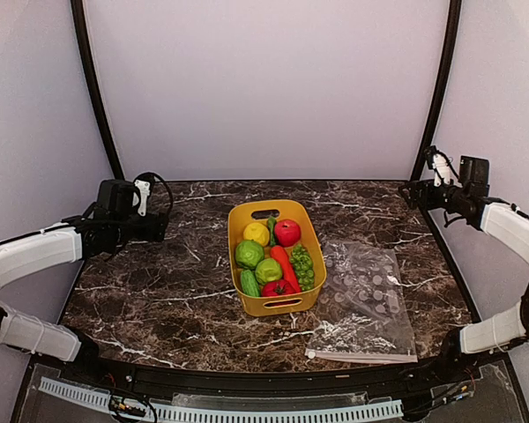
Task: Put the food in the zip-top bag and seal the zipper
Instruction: Adjust the bin at the corner of the board.
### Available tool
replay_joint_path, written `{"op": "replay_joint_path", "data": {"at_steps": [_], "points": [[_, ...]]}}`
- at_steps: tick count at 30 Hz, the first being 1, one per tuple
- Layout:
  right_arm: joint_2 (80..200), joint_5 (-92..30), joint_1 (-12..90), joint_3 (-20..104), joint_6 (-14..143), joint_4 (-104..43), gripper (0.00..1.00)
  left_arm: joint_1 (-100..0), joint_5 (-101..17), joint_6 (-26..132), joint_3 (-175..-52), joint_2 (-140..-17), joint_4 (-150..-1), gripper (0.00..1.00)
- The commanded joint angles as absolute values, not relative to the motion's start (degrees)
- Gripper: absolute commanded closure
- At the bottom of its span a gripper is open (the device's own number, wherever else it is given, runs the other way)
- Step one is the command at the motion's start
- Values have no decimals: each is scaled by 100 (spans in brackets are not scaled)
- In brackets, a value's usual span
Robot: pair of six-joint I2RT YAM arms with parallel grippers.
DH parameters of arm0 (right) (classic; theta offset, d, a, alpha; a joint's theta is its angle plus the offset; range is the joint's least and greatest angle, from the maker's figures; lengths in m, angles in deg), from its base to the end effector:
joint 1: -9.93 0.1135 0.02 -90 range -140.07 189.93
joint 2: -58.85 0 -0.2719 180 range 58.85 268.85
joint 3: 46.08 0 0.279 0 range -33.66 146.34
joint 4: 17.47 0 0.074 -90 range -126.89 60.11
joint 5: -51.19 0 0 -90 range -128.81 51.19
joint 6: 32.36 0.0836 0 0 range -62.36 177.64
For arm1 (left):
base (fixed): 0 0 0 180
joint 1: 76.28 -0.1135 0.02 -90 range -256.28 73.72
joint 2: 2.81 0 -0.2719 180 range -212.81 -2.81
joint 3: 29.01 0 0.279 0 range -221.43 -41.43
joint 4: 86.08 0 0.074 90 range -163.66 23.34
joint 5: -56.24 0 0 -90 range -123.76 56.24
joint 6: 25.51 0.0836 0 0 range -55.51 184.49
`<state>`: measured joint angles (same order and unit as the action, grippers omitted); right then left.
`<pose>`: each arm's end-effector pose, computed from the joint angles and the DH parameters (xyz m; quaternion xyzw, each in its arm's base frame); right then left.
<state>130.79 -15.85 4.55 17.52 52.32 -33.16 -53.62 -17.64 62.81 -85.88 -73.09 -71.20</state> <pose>0.3512 -0.0003 0.2701 -0.1079 0.8221 0.1165 0.5468 0.3186 -0.1078 0.2316 0.0840 0.8489 0.0106 0.5218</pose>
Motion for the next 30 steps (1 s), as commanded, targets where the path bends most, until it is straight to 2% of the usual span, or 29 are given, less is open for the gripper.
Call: {"op": "replay_joint_path", "data": {"at_steps": [1,5,6,11,16,23,30], "points": [[13064,-1078,405,1657,4752,-3064,2,-5264,-2232,6650,-8344,-6879,-7483,18],[13113,-377,403,1585,4465,-3090,3,-5084,-2729,6489,-8601,-6939,-7310,34],[13119,-170,407,1584,4433,-3150,4,-5018,-2756,6486,-8801,-6978,-7124,36],[13162,208,545,1543,4195,-3227,7,-4379,-2358,5872,-9735,-7553,-6191,29],[13196,326,696,1526,4070,-3253,7,-3935,-2178,4961,-10635,-8162,-5289,34],[13281,291,755,1529,3965,-3303,7,-3365,-2454,3854,-11051,-8897,-5048,43],[13364,306,793,1530,3871,-3345,8,-3112,-2299,3002,-11549,-9807,-4669,47]]}}
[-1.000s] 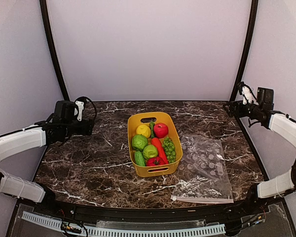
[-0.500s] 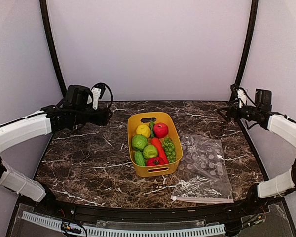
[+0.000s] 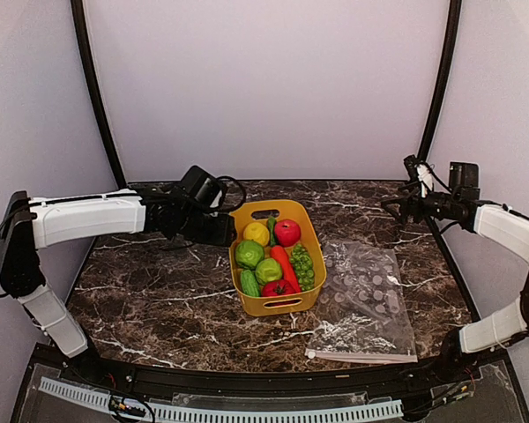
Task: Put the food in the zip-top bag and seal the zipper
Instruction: Adjust the bin at the corner of the board.
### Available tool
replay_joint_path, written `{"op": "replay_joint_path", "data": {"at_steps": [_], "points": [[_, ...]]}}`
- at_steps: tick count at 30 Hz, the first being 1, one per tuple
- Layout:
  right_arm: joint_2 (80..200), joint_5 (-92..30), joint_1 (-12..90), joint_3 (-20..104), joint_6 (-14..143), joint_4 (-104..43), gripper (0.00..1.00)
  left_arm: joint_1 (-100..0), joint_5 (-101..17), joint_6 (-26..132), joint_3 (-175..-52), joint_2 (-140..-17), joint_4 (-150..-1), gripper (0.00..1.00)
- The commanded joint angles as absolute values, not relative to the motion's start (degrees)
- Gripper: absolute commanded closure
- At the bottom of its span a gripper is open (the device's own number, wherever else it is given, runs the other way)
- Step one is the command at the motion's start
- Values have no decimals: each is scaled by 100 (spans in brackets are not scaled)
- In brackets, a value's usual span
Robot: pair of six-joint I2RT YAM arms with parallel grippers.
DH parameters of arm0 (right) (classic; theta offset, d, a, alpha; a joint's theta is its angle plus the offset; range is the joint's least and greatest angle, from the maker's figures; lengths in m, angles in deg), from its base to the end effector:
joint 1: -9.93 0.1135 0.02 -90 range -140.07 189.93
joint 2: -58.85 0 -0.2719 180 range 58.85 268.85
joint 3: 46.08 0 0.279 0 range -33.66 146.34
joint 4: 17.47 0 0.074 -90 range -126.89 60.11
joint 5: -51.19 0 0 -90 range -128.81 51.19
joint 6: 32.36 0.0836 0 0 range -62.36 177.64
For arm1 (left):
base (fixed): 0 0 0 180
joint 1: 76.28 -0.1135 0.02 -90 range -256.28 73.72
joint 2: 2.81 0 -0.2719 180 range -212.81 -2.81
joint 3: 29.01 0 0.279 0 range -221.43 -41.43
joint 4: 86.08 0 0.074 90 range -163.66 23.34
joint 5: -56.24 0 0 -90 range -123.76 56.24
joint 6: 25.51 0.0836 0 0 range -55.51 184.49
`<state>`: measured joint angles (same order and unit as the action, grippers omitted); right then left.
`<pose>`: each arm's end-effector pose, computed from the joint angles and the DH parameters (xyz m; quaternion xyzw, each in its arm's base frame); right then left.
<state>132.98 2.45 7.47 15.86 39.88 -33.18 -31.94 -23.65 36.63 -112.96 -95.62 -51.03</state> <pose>0.3413 0.0405 0.2521 -0.2868 0.7705 0.2124 0.5282 0.3118 -0.2842 0.2337 0.0972 0.9121 -0.1642 0.3628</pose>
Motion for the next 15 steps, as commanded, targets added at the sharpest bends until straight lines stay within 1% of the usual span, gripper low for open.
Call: {"op": "replay_joint_path", "data": {"at_steps": [1,4,7,9,10,12,15], "points": [[13353,303,800,1528,3869,-3344,8,-3107,-2288,2972,-11668,-9882,-4625,47],[13310,304,800,1521,3852,-3364,8,-3093,-2135,2860,-11926,-10193,-4322,50],[13281,278,801,1521,3818,-3383,8,-3084,-2016,2866,-12183,-10361,-4103,57],[13284,273,802,1529,3810,-3390,8,-3085,-1966,2873,-12296,-10462,-3967,63],[13290,276,805,1530,3806,-3399,8,-3084,-1953,2892,-12315,-10508,-3908,68],[13284,277,804,1538,3812,-3401,8,-3092,-1947,2916,-12360,-10569,-3820,75],[13287,285,803,1530,3796,-3410,8,-3093,-1897,2923,-12373,-10635,-3710,81]]}}
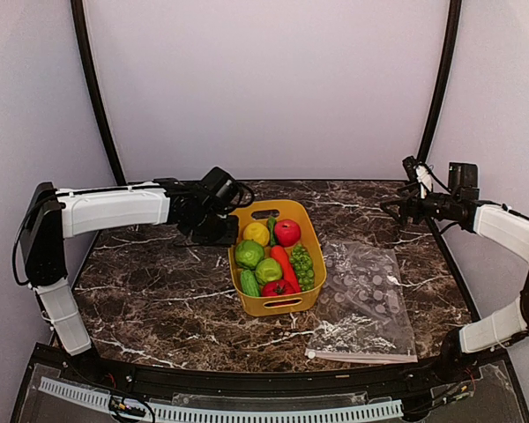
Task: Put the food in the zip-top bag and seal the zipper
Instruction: Adjust the bin at the corner of the board.
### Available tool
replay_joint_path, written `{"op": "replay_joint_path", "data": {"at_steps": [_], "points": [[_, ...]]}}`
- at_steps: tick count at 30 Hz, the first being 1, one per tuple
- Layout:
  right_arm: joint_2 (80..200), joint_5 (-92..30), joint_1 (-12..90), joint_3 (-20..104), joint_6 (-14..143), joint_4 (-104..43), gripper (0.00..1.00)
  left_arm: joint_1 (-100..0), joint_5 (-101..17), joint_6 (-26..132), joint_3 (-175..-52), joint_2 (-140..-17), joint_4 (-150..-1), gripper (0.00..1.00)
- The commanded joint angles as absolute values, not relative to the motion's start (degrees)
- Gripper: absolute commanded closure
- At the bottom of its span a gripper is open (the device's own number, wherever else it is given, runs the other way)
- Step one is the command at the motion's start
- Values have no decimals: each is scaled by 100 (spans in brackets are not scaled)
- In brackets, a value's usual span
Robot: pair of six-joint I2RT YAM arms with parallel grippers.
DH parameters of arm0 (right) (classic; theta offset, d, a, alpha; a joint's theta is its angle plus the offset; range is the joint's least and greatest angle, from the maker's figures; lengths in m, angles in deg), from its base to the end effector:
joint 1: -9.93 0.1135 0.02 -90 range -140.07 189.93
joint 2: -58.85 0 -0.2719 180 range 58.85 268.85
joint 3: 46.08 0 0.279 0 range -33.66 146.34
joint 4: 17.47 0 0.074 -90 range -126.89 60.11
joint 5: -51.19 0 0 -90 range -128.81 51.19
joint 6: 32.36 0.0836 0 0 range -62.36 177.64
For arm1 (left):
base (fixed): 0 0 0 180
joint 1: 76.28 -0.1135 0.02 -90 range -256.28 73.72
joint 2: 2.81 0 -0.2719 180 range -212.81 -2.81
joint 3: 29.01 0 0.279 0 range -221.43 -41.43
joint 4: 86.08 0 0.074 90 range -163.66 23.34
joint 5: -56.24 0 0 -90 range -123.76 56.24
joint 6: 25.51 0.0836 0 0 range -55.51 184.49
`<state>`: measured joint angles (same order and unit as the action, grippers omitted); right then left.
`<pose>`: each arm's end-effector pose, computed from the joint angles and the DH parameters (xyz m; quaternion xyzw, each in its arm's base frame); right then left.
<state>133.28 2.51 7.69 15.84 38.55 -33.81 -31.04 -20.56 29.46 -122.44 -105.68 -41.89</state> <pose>0.3411 0.0419 0.2490 -0.2956 0.7706 0.2104 0.5239 0.3290 -0.3046 0.2077 0.0482 0.9432 -0.1164 0.3074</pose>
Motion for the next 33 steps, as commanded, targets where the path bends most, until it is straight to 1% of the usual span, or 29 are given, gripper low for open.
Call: {"op": "replay_joint_path", "data": {"at_steps": [1,7,10,16,21,27,30,32,33], "points": [[13293,285,807,1530,3799,-3411,8,-3093,-1872,2876,-12348,-10639,-3653,85],[13330,303,819,1547,3792,-3437,8,-3117,-1534,2761,-12094,-10429,-3562,98],[13323,307,820,1543,3793,-3441,8,-3296,-1340,2931,-11986,-10167,-3438,99],[13333,316,834,1539,3778,-3449,8,-4220,-1324,3418,-11554,-9630,-3269,99],[13352,306,847,1539,3764,-3452,8,-5013,-1165,4021,-11160,-9178,-3560,99],[13352,303,844,1539,3752,-3463,8,-5663,-1143,4750,-10924,-9234,-4054,99],[13352,302,844,1539,3747,-3472,8,-5752,-1152,5102,-10941,-9392,-4259,99],[13354,311,844,1531,3744,-3469,8,-5782,-1147,5190,-10962,-9487,-4339,95],[13358,314,844,1530,3740,-3472,8,-5795,-1190,5218,-10978,-9526,-4408,87]]}}
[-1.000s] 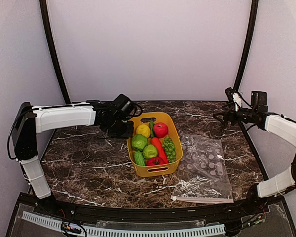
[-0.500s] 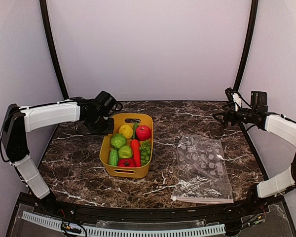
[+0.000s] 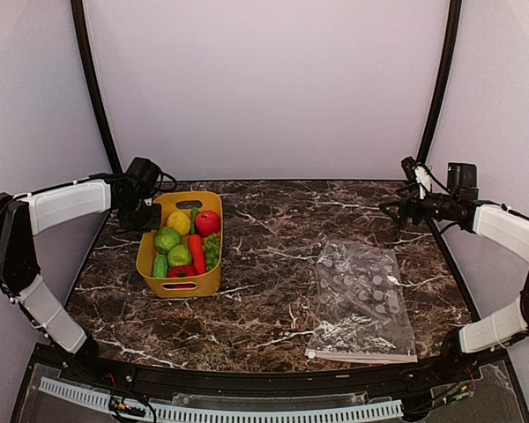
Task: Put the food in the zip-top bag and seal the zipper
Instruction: Adjust the bin at the corner of the board, then adjust the zipper food storage bag at the center of the board.
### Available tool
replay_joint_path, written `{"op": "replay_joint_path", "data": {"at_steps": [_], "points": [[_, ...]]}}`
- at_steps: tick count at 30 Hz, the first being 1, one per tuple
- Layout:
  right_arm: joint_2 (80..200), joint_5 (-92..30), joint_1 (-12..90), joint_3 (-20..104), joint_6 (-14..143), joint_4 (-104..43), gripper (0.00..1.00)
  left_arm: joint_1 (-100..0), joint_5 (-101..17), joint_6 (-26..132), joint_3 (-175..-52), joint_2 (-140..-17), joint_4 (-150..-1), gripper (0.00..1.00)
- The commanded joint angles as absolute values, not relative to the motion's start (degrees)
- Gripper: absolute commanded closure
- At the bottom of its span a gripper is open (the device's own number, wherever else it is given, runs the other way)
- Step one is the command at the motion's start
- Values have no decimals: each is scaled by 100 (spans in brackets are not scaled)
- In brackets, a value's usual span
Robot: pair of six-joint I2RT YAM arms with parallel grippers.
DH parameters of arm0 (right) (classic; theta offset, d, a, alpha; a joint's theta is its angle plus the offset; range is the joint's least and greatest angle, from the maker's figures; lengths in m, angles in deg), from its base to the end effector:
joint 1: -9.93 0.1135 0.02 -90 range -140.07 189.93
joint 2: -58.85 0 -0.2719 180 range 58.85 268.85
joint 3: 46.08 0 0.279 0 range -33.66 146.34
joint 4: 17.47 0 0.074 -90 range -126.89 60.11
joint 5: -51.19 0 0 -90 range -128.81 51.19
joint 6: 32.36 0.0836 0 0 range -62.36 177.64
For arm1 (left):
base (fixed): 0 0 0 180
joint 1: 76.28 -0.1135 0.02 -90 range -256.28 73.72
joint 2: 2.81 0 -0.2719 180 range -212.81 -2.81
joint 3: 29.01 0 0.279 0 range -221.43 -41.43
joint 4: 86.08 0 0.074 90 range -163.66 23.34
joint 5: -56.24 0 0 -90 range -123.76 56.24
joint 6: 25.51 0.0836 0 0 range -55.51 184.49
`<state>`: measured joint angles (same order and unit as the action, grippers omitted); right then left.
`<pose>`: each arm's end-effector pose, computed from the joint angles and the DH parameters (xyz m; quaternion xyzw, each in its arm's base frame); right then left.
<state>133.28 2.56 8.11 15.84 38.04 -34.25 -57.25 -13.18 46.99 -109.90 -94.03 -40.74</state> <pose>0.3402 0.0445 0.2481 -0.3011 0.7700 0.2116 0.5212 0.3746 -0.0981 0.2096 -0.0402 0.9407 0.0711 0.3292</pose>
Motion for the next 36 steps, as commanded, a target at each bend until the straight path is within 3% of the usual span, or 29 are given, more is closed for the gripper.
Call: {"op": "replay_joint_path", "data": {"at_steps": [1,2,4,10,15,18,25,36], "points": [[13358,325,844,1530,3740,-3472,8,-5809,-1203,5227,-10997,-9557,-4424,81],[13358,333,844,1530,3748,-3471,8,-5809,-1191,5233,-11068,-9560,-4409,68],[13372,361,848,1530,3747,-3471,8,-5816,-1066,5231,-11238,-9513,-4284,57],[13372,441,874,1631,3459,-3757,10,-5485,-1432,5516,-11369,-8509,-4741,48],[13415,683,1301,2293,2061,-5687,25,-4218,-1900,6579,-11243,-7901,-5770,39],[13239,384,1964,2427,1278,-6757,31,-4056,-2752,6643,-11066,-8047,-6202,38],[12955,-1149,3959,1633,550,-7723,36,-4051,-3354,6304,-10547,-8636,-7113,42],[13754,-1330,4461,1240,835,-7082,35,-4051,-3443,6147,-10118,-8283,-7343,43]]}}
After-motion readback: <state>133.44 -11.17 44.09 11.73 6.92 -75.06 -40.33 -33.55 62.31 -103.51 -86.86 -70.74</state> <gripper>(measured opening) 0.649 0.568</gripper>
